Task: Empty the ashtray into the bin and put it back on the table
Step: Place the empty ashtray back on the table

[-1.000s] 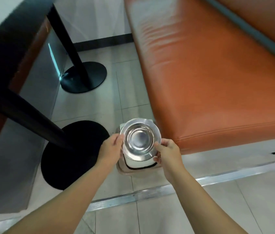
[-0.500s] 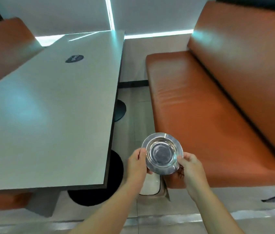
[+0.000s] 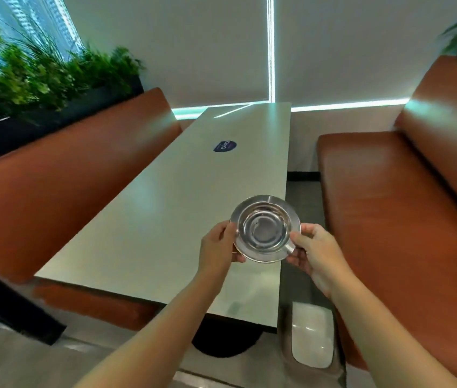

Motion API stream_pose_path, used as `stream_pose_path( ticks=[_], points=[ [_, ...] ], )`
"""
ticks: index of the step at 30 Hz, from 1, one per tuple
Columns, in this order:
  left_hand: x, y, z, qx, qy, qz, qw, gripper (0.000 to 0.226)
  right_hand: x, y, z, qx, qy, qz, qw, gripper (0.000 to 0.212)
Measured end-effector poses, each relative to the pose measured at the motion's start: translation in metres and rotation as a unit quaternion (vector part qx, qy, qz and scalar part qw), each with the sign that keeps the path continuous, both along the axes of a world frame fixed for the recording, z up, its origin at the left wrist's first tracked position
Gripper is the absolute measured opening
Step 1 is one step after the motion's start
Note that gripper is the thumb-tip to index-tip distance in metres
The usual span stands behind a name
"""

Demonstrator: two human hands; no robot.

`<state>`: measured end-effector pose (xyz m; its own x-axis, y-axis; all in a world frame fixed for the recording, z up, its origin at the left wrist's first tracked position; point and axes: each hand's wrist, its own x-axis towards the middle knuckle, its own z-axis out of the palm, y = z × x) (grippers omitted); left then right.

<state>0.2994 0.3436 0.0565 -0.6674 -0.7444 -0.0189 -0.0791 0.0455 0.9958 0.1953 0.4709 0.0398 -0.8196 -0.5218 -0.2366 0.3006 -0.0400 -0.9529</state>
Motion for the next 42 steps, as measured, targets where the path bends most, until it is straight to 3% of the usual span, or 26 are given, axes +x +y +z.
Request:
stream_pose_path(
  ticks=[10,14,21,34,42],
  points=[
    [-0.007,-0.149,0.010,-0.041,-0.029,0.045,0.998,0.019,-0.014,-0.149,0.017,-0.003,0.018,0.040,0.999,0.009],
    [-0.026,-0.219,0.009,-0.053,-0.043,0.014,0.998,0.020,-0.026,-0.212,0.015,0.008,0.015,0.009,1.000,0.015],
    [-0.086,-0.324,0.021,-0.063,-0.060,-0.064,0.994,0.020,-0.065,-0.298,0.022,0.024,0.013,-0.058,0.998,0.005],
    [-0.248,-0.440,-0.011,0.001,-0.064,-0.069,0.996,0.025,-0.226,-0.412,-0.003,0.081,0.002,-0.081,0.993,0.007],
    [-0.354,-0.496,-0.052,0.018,-0.099,-0.053,0.994,0.022,-0.334,-0.470,-0.041,0.134,0.028,-0.080,0.987,0.028]
  ],
)
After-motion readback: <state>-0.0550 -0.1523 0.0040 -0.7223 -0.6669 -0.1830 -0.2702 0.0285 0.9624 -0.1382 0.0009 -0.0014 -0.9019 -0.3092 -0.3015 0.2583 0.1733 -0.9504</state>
